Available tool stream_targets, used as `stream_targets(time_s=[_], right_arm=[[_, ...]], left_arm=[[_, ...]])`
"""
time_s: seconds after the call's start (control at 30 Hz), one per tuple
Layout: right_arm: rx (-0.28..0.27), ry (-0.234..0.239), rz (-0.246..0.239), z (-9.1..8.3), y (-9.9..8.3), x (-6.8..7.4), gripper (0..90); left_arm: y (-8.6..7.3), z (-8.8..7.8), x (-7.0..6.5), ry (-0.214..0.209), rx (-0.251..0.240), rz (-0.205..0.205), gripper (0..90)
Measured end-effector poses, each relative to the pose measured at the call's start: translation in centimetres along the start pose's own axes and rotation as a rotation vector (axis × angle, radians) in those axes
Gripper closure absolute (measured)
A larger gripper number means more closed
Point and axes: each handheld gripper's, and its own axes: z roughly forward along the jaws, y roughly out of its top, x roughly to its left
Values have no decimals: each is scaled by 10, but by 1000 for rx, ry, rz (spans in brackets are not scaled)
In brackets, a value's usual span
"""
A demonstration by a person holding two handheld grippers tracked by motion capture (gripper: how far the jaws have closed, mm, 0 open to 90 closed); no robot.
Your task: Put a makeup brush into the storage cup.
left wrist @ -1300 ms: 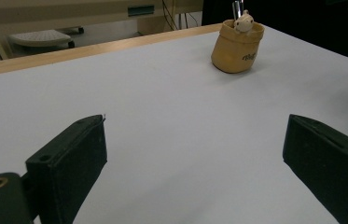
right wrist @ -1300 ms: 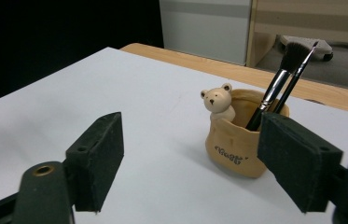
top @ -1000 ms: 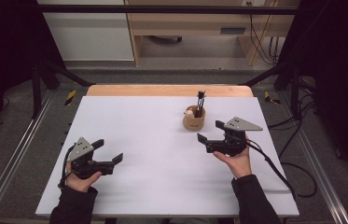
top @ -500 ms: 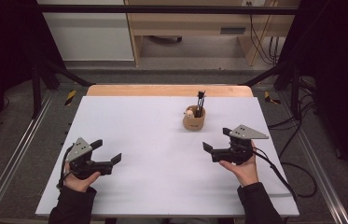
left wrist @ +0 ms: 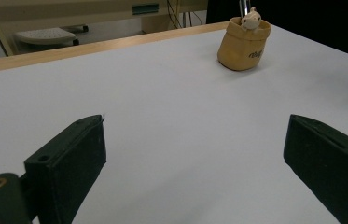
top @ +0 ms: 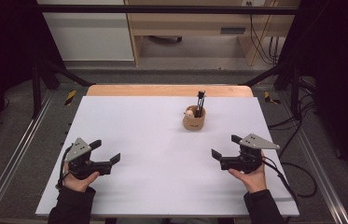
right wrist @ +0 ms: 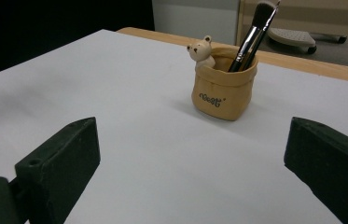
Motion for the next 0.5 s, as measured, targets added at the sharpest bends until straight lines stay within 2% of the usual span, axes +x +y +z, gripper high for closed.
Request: stream_targets(time_s=[0.5], right_arm=[[-4,-32,48,-12,-15,-8,37]], left_arm=[[-4,3,-1,-2,12,17,52]])
